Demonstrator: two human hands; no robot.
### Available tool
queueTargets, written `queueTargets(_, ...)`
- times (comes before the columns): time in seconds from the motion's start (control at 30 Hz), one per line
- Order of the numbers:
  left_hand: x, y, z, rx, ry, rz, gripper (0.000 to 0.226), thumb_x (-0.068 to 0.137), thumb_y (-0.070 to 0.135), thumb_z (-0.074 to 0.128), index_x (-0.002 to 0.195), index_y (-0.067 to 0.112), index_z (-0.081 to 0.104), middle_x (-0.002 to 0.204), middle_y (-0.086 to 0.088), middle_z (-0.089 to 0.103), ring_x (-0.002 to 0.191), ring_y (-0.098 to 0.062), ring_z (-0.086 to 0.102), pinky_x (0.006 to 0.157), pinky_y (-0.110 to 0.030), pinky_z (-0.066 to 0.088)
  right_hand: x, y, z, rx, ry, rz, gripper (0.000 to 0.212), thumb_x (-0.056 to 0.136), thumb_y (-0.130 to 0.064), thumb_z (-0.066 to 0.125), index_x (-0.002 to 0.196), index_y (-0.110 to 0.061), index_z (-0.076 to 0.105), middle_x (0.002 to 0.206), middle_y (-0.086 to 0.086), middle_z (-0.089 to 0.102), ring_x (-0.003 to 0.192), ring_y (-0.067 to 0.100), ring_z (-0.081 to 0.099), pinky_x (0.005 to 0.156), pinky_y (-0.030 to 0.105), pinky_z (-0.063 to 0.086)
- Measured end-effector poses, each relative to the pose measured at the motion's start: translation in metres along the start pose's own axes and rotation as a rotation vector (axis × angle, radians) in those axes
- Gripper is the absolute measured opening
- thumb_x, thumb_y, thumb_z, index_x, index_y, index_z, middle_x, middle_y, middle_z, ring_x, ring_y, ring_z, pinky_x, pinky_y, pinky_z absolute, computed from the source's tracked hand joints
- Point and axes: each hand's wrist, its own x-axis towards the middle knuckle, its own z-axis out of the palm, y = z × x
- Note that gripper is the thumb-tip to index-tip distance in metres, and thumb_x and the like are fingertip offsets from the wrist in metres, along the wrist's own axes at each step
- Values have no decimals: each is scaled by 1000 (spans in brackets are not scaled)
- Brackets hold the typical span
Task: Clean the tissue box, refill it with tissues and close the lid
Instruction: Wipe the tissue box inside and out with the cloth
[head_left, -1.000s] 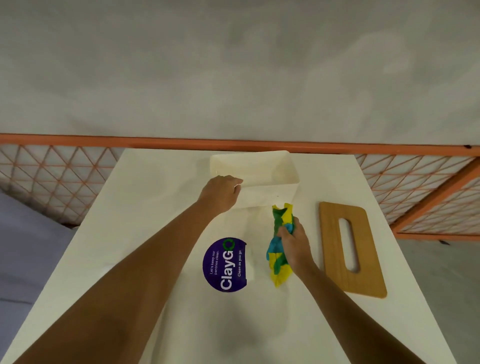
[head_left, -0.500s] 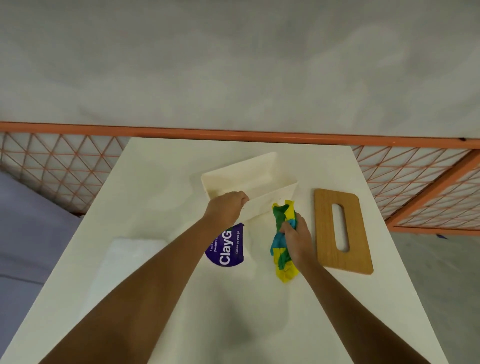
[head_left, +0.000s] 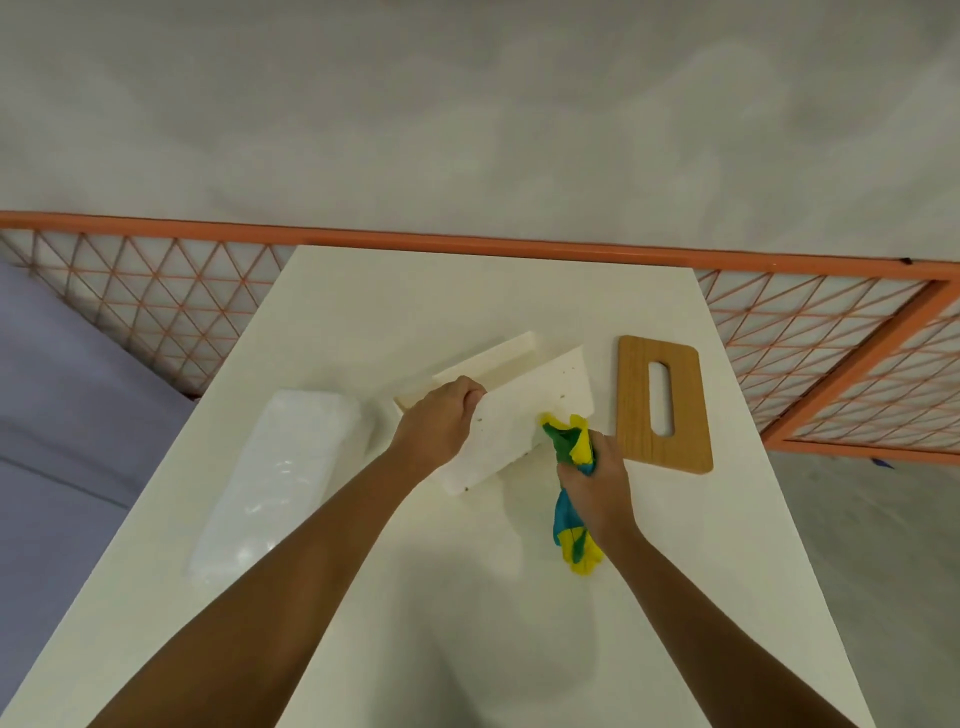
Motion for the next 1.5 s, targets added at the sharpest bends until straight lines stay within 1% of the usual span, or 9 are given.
queueTargets(0.23, -23, -8, -12, -279, -30, -158, 32, 101, 22, 31, 117, 6, 54, 105, -7, 59, 85, -16, 49, 59, -11, 35, -31, 2, 11, -248, 131, -294, 34, 90, -12, 53, 122, -4, 53, 128, 8, 51, 110, 25, 47, 89, 23, 35)
queueTargets(0.53, -34, -15, -16, -435, -147, -198, 35, 100, 30, 35, 123, 20, 59, 123, -5, 60, 114, -23, 54, 100, -36, 43, -65, 17, 31, -429, -54, -562, 38, 85, -22, 45, 117, -11, 61, 116, 9, 62, 96, 22, 57, 83, 23, 47)
queueTargets(0.67, -31, -15, -16, -444, -137, -223, 34, 100, 32, 36, 115, 19, 62, 108, -5, 61, 102, -22, 56, 92, -33, 44, -56, 12, 33, -341, 171, -406, 35, 84, -13, 53, 115, -1, 60, 113, 17, 61, 93, 33, 60, 81, 41, 54)
queueTargets(0.9, -30, -10, -21, -612, -183, -295, 33, 99, 32, 40, 121, 16, 59, 111, 0, 58, 101, -15, 52, 79, -24, 43, -67, -13, 47, -623, 99, -876, 37, 71, -18, 45, 105, -16, 61, 108, 1, 62, 80, 20, 51, 65, 26, 53)
queueTargets(1.0, -27, -10, -19, -649, -195, -311, 32, 98, 30, 43, 122, 15, 59, 112, 1, 56, 104, -13, 49, 87, -25, 35, -43, -37, 45, -772, 184, -811, 40, 68, -17, 47, 103, -16, 67, 108, 4, 67, 75, 25, 59, 63, 29, 51)
queueTargets(1.1, -23, -10, -17, -729, -190, -382, 24, 96, 29, 48, 112, 19, 62, 103, 1, 62, 90, -13, 55, 74, -24, 43, -44, -45, 54, -885, 216, -812, 47, 55, -16, 71, 102, -18, 68, 106, 1, 68, 88, 26, 56, 74, 33, 44)
queueTargets(1.2, -20, -17, -19, -767, -234, -414, 21, 93, 28, 52, 108, 18, 63, 107, -4, 64, 84, -12, 58, 68, -22, 45, -62, -34, 60, -886, 114, -1011, 43, 61, -19, 54, 102, -19, 67, 106, -1, 67, 95, 22, 42, 78, 32, 31)
queueTargets(1.3, -19, -20, -18, -787, -256, -427, 22, 93, 29, 53, 109, 17, 63, 97, -1, 64, 85, -14, 59, 71, -24, 47, -55, -35, 50, -875, 80, -1033, 43, 63, -20, 47, 100, -21, 68, 105, -3, 68, 93, 19, 43, 74, 27, 45)
queueTargets(1.5, -16, -16, -19, -784, -263, -491, 24, 91, 29, 55, 109, 14, 61, 105, -7, 63, 94, -21, 57, 74, -28, 47, -58, -48, 64, -861, 107, -911, 51, 48, -20, 78, 98, -19, 70, 105, -2, 69, 90, 20, 43, 66, 24, 49)
